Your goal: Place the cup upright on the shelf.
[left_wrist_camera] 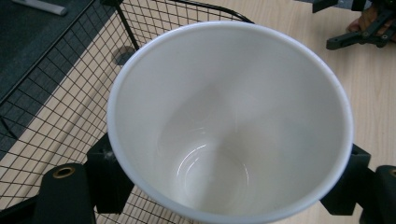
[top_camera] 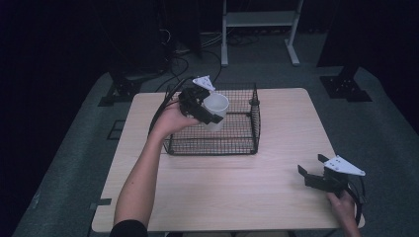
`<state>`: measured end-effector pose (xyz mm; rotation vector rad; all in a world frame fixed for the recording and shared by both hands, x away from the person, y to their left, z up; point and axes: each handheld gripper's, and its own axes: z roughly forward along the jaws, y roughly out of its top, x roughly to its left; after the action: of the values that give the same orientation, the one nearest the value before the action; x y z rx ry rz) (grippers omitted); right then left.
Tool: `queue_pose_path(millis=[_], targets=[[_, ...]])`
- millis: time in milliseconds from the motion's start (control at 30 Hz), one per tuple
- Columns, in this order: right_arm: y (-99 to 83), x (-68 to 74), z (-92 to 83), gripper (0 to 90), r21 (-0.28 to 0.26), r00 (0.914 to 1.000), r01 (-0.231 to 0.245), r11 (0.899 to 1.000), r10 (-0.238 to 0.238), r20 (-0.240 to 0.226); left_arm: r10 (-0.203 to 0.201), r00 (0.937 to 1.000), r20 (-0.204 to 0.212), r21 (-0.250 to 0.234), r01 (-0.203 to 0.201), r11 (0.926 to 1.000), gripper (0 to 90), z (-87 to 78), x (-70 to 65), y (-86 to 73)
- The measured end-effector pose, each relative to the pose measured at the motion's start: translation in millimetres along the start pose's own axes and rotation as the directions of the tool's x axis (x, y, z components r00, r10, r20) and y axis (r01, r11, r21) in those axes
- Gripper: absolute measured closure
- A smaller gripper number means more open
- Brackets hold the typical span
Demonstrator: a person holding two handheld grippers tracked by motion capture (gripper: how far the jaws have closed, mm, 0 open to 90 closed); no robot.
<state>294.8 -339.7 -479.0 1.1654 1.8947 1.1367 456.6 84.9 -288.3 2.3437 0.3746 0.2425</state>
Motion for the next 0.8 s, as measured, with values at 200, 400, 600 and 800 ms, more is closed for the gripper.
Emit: queue_pose_path(millis=[200, 400, 600, 800], targets=[[0.0, 0.0, -0.1, 13.0, 0.001, 1.0, -0.001, 1.0, 0.001, 0.0, -0.008, 1.0, 0.0, 0.009, 0.008, 0.9999, 21.0, 6.6, 6.1, 1.6], [0.0, -0.2, -0.1, 13.1, 0.0, 1.0, -0.002, 1.0, 0.002, 0.0, -0.022, 0.9998, 0.0, 0.017, 0.022, 0.9996, 21.0, 16.1, 11.8, -0.3], [-0.1, -0.2, -0.2, 13.0, -0.001, 1.0, -0.003, 1.0, 0.003, -0.001, -0.033, 0.9995, -0.002, 0.032, 0.033, 0.999, 21.0, 26.5, 16.6, -2.5], [-0.1, -0.4, -0.2, 13.1, -0.002, 1.0, -0.005, 1.0, 0.005, -0.002, -0.053, 0.9986, 0.006, 0.04, 0.052, 0.9978, 21.0, 39.2, 21.6, -6.5]])
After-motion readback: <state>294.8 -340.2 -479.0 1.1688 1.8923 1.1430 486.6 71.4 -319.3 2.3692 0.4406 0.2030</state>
